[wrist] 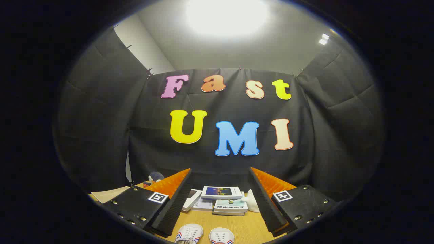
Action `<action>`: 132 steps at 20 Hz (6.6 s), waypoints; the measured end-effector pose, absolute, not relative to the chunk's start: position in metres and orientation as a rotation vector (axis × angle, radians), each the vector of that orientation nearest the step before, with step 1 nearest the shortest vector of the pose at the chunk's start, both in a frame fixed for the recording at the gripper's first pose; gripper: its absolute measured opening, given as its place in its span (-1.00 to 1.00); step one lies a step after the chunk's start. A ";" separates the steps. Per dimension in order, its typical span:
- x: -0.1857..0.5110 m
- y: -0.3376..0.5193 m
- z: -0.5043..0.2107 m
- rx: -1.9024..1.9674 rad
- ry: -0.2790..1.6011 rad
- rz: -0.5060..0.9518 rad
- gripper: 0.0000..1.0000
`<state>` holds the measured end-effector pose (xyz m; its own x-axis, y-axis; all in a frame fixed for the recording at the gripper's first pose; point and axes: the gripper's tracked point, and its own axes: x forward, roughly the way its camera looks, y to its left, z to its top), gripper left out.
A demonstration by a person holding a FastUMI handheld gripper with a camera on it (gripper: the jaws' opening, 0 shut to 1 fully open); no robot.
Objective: Open the storage box then place both shoes into the box .Put the left shoe in first, then the right shoe, with the right side of both shoes facing outward in a uniform manner.
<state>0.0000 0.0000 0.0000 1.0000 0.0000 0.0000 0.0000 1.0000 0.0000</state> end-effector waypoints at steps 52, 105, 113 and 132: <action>-0.076 0.182 -0.182 1.000 0.828 0.448 0.91; -0.053 0.427 -0.019 0.843 0.819 0.952 -0.82; -0.059 0.440 -0.030 0.681 0.815 0.998 0.28; 0.002 0.229 -0.094 0.316 0.640 0.538 0.93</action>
<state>0.0017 0.2287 -0.0938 0.6729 0.5639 -0.4788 -0.3749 0.8179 0.4364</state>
